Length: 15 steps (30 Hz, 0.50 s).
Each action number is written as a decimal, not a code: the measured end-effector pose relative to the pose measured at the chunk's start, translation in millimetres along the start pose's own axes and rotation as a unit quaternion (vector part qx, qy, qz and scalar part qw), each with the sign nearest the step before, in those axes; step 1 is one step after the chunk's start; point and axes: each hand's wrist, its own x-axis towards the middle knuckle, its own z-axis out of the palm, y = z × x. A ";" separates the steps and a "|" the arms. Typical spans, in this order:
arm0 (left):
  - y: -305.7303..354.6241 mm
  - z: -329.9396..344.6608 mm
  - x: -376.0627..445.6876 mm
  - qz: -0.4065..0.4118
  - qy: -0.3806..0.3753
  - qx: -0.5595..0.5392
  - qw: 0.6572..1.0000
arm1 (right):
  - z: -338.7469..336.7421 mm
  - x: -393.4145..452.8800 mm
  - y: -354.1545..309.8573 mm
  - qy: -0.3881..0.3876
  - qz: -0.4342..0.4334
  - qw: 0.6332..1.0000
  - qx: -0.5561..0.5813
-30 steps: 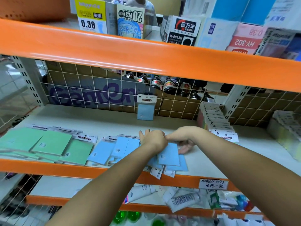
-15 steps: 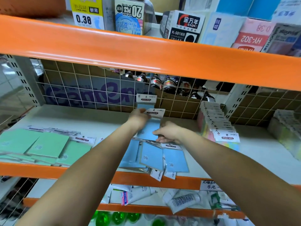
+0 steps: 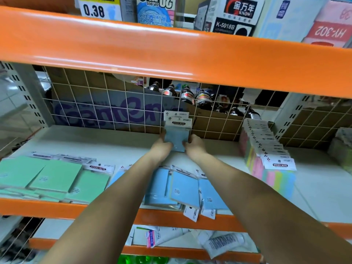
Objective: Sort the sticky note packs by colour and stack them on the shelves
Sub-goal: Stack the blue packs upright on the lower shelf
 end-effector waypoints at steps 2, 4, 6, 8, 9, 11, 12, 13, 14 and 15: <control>-0.7 0.4 7.4 -0.013 0.000 0.021 1.000 | 3.2 4.9 0.5 0.002 0.000 1.000 -0.030; -0.6 1.1 14.2 -0.034 -0.007 0.043 0.998 | 7.6 8.2 1.1 -0.012 0.011 0.998 -0.053; -2.5 2.0 18.0 -0.053 -0.005 0.079 0.995 | 13.2 11.5 3.1 -0.036 0.025 0.996 -0.084; -6.4 4.0 21.4 -0.063 -0.007 0.104 0.993 | 18.3 13.6 3.4 -0.063 0.024 0.990 -0.126; -8.1 5.4 23.3 -0.059 -0.008 0.110 0.992 | 20.2 15.6 3.4 -0.071 0.019 0.987 -0.141; -10.3 6.2 25.7 -0.048 -0.004 0.108 0.993 | 22.5 19.0 2.0 -0.078 0.010 0.985 -0.154; -9.6 5.4 25.4 -0.041 -0.004 0.108 0.993 | 23.0 20.7 0.4 -0.080 0.006 0.984 -0.159; -8.9 3.5 25.3 -0.038 -0.007 0.107 0.993 | 22.5 22.3 -1.7 -0.079 0.004 0.983 -0.163; -8.8 2.2 26.3 -0.036 -0.010 0.110 0.993 | 21.6 23.8 -4.2 -0.079 0.004 0.983 -0.168; -7.2 1.2 25.4 -0.039 -0.016 0.111 0.993 | 20.6 25.4 -6.4 -0.082 0.005 0.981 -0.176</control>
